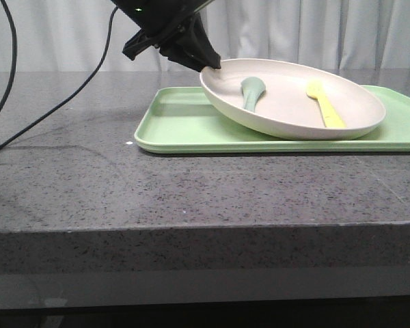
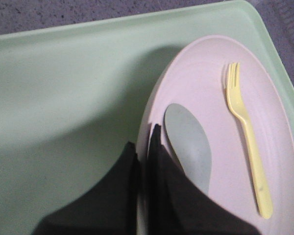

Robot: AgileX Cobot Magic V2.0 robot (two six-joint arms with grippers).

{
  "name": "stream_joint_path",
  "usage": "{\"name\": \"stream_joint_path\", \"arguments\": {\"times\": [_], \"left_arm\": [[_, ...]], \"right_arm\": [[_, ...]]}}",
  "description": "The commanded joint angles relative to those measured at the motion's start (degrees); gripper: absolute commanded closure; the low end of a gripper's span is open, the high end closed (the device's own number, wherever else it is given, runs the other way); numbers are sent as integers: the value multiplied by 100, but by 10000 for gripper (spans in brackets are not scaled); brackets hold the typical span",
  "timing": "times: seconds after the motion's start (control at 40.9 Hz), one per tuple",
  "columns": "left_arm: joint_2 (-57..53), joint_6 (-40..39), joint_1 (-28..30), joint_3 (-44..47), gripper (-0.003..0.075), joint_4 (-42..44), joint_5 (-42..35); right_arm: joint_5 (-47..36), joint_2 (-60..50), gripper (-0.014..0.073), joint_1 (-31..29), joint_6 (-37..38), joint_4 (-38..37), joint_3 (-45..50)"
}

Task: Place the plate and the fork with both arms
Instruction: 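Lower the cream plate onto the green tray with the left gripper, then open the left gripper and withdraw it up from the plate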

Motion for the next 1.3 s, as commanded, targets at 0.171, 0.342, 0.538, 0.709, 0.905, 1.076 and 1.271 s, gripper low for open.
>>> {"name": "stream_joint_path", "arguments": {"times": [0.171, 0.342, 0.538, 0.709, 0.905, 1.076, 1.271], "left_arm": [[-259, -81, -42, -199, 738, -342, -294], [-167, -81, -42, -199, 738, -354, -256], [-167, -81, -42, -199, 704, -318, -256], [-167, -81, -42, -199, 638, -270, -256], [-167, -81, -42, -199, 584, -270, -256], [-183, -81, -29, -226, 477, -270, -223], [-369, -81, 203, -734, 480, -270, 400]], "right_arm": [[-389, 73, 40, -12, -37, 27, -190], [-389, 73, 40, -12, -37, 27, -190], [-389, 73, 40, -12, -37, 27, -190], [-389, 73, 40, -12, -37, 27, -190], [-389, 73, 40, -12, -37, 27, -190], [-389, 73, 40, -12, -37, 27, -190], [-389, 73, 40, -12, -37, 27, -190]]}}
